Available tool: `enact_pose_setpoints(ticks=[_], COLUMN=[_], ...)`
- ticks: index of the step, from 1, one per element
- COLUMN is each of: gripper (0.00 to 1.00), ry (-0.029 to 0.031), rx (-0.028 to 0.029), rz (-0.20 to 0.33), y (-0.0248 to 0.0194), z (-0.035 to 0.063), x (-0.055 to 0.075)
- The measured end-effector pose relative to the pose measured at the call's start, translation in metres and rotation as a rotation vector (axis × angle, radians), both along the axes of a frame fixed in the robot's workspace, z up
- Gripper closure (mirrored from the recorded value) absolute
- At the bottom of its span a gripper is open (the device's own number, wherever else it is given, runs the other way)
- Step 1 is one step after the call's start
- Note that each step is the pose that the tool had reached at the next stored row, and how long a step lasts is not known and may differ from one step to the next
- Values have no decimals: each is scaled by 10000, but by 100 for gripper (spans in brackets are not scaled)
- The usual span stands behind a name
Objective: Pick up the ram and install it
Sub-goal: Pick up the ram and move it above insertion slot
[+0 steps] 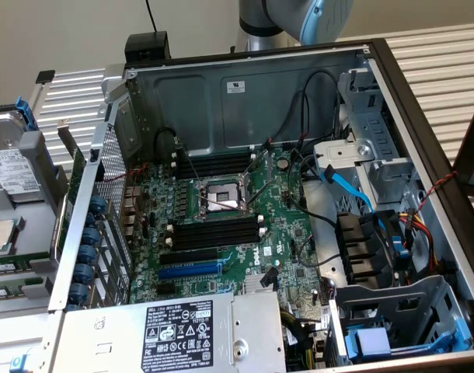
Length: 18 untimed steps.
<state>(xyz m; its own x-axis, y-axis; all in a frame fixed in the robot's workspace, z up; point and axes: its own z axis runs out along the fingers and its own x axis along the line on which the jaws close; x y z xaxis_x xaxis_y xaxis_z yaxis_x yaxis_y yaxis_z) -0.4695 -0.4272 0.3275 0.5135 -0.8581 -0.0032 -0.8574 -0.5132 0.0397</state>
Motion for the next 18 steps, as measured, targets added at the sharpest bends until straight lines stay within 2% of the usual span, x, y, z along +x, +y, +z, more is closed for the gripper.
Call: enact_pose_setpoints(ticks=[2,5,6,7,9,10,18], gripper=[89,70,70,64,64,58,58], ry=[1,0,-1,-2,0,0,-1], rx=[0,0,1,1,0,0,0], rz=[-320,-800,-963,-1139,-1504,-1688,-3048], y=[0,0,0,0,0,0,0], z=[-8,-19,-24,-29,-40,-48,-160], x=[0,0,0,0,0,0,0])
